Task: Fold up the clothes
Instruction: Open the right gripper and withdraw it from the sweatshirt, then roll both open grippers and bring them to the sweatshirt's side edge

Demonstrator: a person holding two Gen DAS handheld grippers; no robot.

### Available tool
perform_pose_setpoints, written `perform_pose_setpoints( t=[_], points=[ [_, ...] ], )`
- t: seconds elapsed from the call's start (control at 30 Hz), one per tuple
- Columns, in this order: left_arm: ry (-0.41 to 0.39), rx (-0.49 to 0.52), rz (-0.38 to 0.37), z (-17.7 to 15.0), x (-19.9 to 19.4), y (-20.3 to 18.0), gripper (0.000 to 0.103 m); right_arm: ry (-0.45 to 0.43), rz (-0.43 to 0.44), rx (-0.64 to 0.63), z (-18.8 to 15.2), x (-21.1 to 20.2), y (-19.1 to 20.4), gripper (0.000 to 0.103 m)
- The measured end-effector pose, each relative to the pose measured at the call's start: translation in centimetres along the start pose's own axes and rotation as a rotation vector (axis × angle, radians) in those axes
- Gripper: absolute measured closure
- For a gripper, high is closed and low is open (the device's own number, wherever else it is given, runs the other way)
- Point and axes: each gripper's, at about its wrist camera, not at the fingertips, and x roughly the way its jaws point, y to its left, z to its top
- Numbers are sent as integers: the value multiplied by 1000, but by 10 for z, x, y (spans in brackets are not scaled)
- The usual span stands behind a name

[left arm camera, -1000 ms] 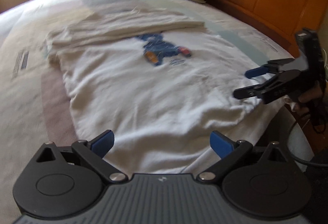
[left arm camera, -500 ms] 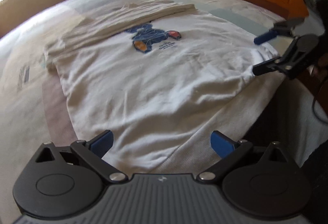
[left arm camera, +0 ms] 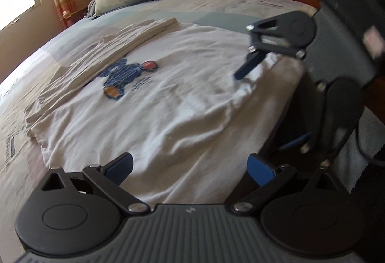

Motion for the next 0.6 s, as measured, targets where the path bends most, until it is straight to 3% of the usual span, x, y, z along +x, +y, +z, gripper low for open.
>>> perform_pose_setpoints(
  t=[0.07,0.33,0.53,0.6],
  points=[
    [0,14,2,-1,-2,-6,2,-9,-48,-34,3,2,7,0],
    [-4,71,11,3,-3,-18,2,1,-73,-47,9,-8,6,0],
    [5,84,11,6,4,-19,2,-18,-72,-1,14,-16,-7,0],
    [5,86,14,7,6,-19,2,-35,-109,20,17,-20,-13,0]
  ],
)
